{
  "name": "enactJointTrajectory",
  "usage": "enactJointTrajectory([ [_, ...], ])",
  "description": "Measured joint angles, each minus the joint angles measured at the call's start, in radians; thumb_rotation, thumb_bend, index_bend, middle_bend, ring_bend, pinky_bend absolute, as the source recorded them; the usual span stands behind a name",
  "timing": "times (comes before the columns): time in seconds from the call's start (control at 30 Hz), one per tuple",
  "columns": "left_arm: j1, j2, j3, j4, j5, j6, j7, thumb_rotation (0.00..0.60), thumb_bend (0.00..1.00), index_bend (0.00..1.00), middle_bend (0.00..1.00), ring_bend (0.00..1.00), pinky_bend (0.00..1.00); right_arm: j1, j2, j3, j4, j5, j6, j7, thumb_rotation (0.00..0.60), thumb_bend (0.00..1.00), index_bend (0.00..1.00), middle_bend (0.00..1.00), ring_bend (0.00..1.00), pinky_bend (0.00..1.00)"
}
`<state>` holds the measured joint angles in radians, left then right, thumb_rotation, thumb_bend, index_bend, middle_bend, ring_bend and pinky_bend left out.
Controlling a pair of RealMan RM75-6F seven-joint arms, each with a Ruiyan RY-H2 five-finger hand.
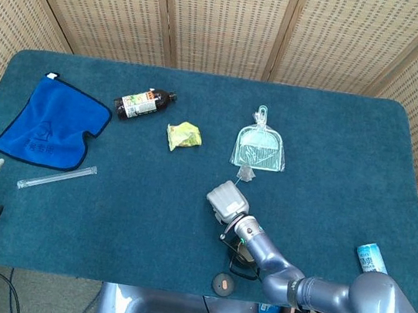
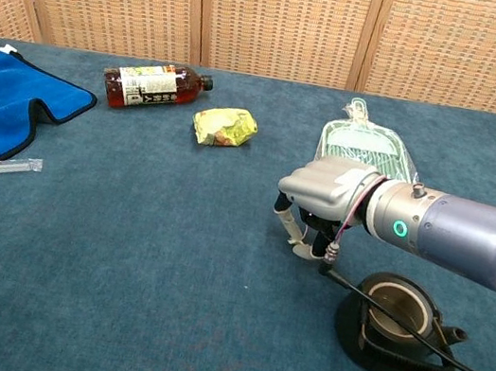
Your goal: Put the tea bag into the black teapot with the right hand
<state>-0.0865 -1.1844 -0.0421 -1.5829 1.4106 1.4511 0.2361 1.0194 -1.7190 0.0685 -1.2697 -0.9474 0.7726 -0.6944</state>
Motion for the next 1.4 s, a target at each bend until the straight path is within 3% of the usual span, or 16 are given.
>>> enactJointTrajectory([
  [0.9,0.002,-0.005,0.000,0.011,0.000,0.002,-0.011,0.600,0.35,0.00,0.00,0.00,0.00,-0.005,0.000,0.002,-0.002,-0.013,0.005,0.014,0.512,0.61,0.63,0.95,0.96,0.97],
  [1.2,0.001,-0.007,0.001,0.013,0.000,-0.002,-0.013,0.600,0.35,0.00,0.00,0.00,0.00,-0.015,0.058,0.026,-0.079,-0.043,0.041,0.042,0.513,0.61,0.63,0.95,0.96,0.97],
  [1.4,0.003,-0.005,0.003,0.012,-0.002,-0.003,-0.013,0.600,0.35,0.00,0.00,0.00,0.00,-0.034,0.145,0.046,-0.186,-0.070,0.074,0.083,0.513,0.61,0.63,0.95,0.96,0.97],
])
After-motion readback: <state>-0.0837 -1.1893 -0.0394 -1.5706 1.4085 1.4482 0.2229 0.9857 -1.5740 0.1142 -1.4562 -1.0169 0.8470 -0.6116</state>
